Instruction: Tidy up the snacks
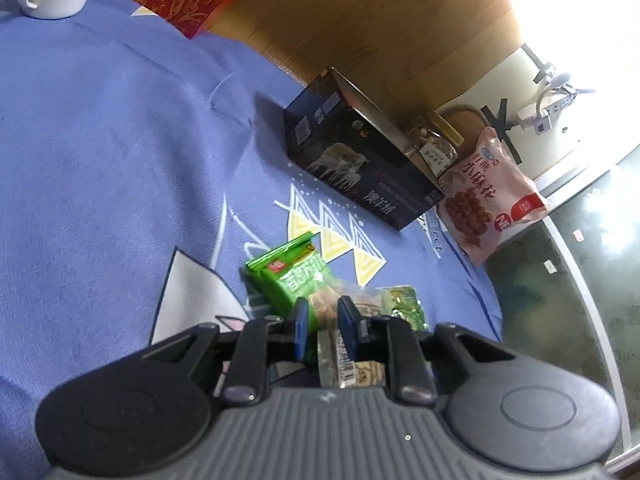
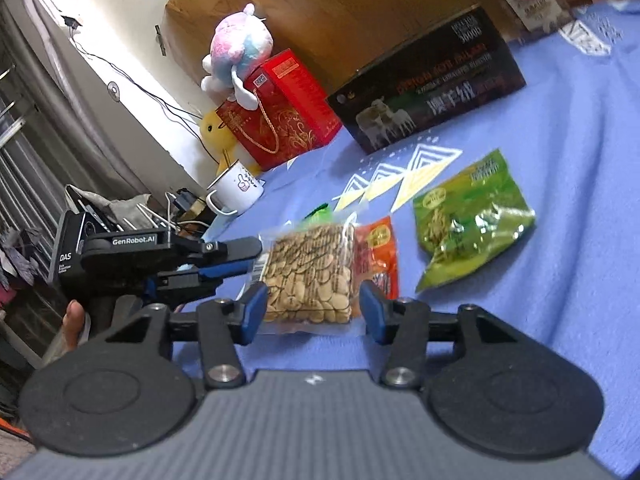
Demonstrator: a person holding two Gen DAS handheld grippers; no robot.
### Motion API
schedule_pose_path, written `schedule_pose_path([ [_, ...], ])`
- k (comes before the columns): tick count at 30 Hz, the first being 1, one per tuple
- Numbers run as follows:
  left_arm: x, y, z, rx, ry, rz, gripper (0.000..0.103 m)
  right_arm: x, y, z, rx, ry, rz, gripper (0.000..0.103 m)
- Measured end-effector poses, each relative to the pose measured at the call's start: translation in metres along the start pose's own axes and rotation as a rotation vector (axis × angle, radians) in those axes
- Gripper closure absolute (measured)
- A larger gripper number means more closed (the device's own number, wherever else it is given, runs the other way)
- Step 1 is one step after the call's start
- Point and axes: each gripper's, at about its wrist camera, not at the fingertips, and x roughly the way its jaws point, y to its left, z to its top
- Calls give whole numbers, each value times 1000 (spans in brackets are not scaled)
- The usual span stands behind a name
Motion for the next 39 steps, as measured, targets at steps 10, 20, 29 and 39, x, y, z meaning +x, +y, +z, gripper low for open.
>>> schedule_pose_path([
  [10,8,2,-9,27,33,7,80,16,9,1,-15,33,-4,64],
  [20,-2,-4,-26,78,84,-47,58,16,6,-5,30,58,11,77],
  [29,-3,-8,-24,46,74,-101,74,6,8,4,55,35,71,81],
  [39,14,-81,76,254,-98,-96,70,6,29,108,-111,-157,29,82],
])
